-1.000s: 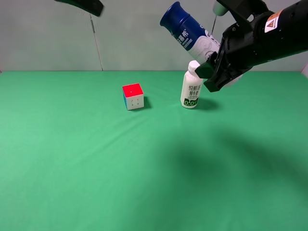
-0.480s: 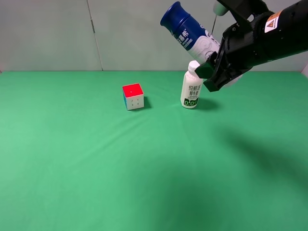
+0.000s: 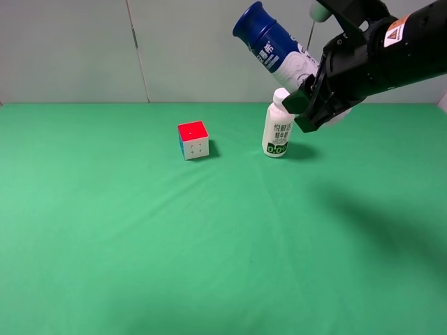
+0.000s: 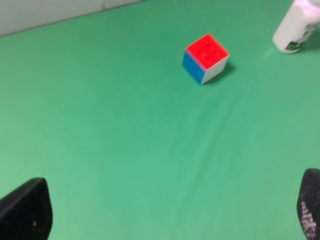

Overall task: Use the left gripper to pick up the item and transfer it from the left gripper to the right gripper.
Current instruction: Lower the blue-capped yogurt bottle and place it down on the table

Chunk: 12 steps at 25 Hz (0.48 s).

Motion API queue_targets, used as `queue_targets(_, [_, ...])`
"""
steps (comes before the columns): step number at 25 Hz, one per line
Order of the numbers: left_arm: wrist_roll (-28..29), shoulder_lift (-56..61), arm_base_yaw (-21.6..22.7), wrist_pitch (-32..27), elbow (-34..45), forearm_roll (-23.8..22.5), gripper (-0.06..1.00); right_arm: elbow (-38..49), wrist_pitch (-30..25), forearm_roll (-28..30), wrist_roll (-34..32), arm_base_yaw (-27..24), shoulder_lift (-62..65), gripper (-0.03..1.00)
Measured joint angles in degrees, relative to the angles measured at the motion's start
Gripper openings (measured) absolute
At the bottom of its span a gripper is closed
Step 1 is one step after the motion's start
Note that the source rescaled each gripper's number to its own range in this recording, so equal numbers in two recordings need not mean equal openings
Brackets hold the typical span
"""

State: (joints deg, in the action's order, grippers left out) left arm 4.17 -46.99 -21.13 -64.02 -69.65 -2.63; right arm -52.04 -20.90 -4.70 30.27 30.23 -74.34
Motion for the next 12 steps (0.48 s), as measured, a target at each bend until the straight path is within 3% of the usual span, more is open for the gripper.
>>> queue_targets(12, [-3.8,29.4,0.0,1.3,22.5,-2.3,1.00,0.0,0.0,-1.4,0.0,0.0,0.0,0.02])
